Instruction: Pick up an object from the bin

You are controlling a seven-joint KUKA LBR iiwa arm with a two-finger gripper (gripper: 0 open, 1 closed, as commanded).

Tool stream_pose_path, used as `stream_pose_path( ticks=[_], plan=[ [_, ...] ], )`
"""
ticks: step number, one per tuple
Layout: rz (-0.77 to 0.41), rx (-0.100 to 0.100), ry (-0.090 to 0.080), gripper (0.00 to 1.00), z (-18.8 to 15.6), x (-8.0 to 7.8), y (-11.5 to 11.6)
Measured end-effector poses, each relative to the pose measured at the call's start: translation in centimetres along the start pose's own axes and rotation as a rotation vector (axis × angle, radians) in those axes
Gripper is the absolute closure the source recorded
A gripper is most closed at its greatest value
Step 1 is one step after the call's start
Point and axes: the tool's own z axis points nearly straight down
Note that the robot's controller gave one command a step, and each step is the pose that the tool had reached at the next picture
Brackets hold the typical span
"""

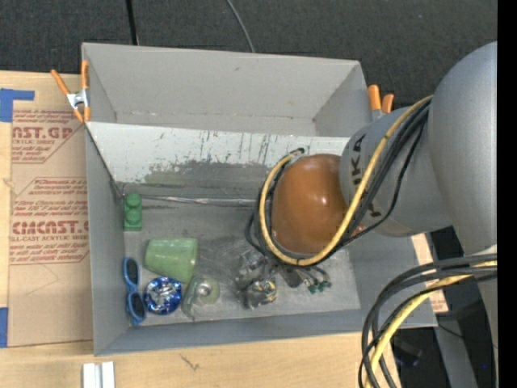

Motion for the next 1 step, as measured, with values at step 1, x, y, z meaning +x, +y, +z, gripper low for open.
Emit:
stream_pose_path(
  ticks=[1],
  plan=[
    [-0.136,0.004,-0.002,1.00,-14.04,0.95,-2.28]
  ],
)
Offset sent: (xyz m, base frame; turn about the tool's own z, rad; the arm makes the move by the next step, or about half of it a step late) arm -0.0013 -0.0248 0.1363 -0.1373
